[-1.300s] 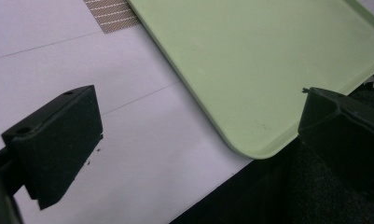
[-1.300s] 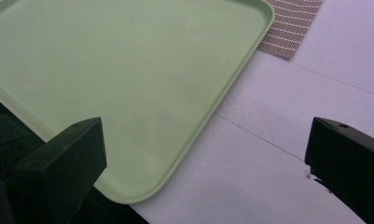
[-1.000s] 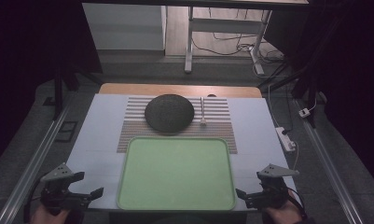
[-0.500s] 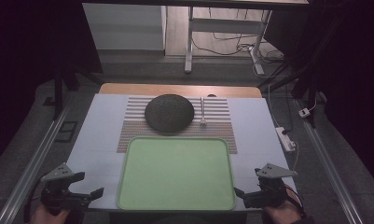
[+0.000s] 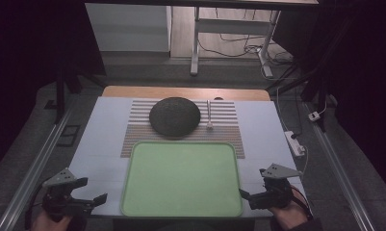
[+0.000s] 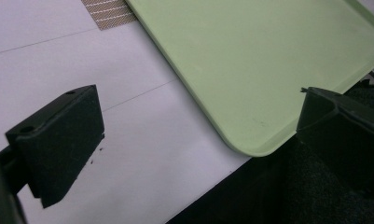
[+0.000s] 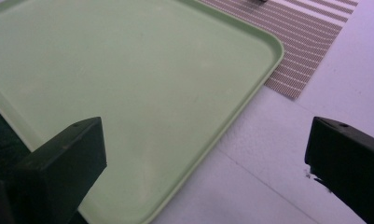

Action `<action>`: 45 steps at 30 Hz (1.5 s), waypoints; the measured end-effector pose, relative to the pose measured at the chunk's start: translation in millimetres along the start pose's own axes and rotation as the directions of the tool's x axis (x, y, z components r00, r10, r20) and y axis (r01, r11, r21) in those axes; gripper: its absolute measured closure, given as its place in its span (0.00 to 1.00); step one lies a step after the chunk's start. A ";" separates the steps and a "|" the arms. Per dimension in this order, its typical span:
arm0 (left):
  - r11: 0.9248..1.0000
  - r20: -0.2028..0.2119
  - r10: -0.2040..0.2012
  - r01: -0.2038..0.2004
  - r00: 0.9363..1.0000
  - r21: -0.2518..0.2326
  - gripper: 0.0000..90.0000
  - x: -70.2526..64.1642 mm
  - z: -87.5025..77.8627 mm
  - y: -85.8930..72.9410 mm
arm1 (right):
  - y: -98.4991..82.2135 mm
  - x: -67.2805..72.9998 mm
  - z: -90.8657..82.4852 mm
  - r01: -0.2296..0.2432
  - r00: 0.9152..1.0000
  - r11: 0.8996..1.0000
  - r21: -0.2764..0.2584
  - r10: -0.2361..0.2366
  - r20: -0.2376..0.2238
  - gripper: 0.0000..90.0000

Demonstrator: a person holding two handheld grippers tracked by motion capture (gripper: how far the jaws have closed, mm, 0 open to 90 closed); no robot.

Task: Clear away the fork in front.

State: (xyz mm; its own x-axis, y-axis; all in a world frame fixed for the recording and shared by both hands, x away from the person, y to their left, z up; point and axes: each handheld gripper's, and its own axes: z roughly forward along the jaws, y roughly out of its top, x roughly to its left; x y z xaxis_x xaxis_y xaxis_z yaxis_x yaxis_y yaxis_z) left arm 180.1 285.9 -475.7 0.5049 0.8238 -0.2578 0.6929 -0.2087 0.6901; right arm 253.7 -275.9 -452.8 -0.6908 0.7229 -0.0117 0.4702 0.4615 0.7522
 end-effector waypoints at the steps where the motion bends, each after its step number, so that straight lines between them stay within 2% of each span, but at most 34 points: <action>1: 1.000 0.000 0.000 0.000 1.000 0.000 0.01 0.0 0.0 0.0 | 1.1 -0.5 0.3 -0.001 1.000 1.000 -0.001 0.001 0.002 0.00; 7: 1.000 0.001 -0.001 0.001 1.000 0.000 0.01 0.2 0.0 0.0 | 6.3 -2.4 3.7 -0.007 1.000 1.000 -0.003 0.007 0.025 0.00; 24: 1.000 0.005 -0.006 0.006 1.000 0.001 0.01 0.8 0.1 0.1 | 18.2 -5.2 21.6 -0.010 1.000 1.000 0.029 0.009 0.028 0.00; 32: 1.000 0.005 -0.005 0.005 1.000 0.000 0.01 1.0 -0.3 -0.1 | 31.2 -6.9 36.0 -0.013 0.999 1.000 0.027 0.012 0.037 0.00; 38: 1.000 0.006 -0.008 0.008 1.000 0.001 0.01 1.3 -0.1 0.1 | 37.9 -11.8 47.0 -0.049 0.999 0.999 0.021 0.049 0.024 0.00; 45: 1.000 0.006 -0.009 0.009 1.000 0.001 0.01 1.4 -0.1 0.0 | 46.4 -18.6 62.5 -0.039 0.999 0.999 0.038 0.037 0.033 0.00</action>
State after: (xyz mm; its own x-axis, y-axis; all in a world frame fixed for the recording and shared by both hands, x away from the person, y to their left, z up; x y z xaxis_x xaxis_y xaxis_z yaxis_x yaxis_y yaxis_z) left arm 180.8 287.2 -476.0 0.5017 0.8222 -0.2687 0.6980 -0.2014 0.6872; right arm 322.6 -235.8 -458.9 -0.6543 0.7562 -0.0052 0.5170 0.4523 0.7267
